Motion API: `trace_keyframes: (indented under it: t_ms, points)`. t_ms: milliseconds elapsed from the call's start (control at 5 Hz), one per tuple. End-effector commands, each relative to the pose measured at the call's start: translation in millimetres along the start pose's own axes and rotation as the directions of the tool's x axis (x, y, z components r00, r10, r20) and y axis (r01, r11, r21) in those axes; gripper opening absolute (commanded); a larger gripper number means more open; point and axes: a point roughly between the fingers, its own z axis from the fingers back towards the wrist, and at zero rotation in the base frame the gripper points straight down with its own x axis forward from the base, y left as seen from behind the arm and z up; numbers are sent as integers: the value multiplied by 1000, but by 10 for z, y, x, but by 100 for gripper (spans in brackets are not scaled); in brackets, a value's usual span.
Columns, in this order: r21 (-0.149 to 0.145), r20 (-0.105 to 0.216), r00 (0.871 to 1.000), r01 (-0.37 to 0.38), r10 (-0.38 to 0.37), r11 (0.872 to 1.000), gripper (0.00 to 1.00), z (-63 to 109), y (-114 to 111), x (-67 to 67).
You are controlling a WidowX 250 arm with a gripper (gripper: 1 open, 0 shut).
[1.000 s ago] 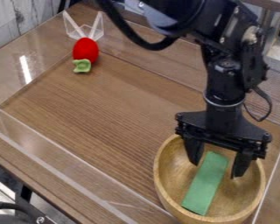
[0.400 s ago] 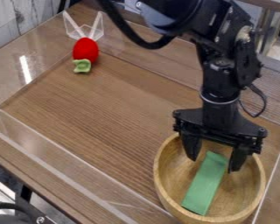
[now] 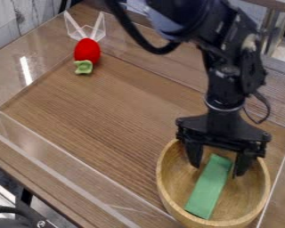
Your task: Remove the green stick from the brown bowl and put it on the table
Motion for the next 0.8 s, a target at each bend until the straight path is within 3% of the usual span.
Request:
trace_keyframes:
  t_ms: [0, 400, 600]
  points:
    - [-29, 44, 999, 28, -26, 999, 100, 92, -291, 40]
    - [-35, 33, 985, 171, -170, 985, 100, 124, -76, 77]
    - [-19, 48, 993, 107, -106, 994, 100, 227, -55, 106]
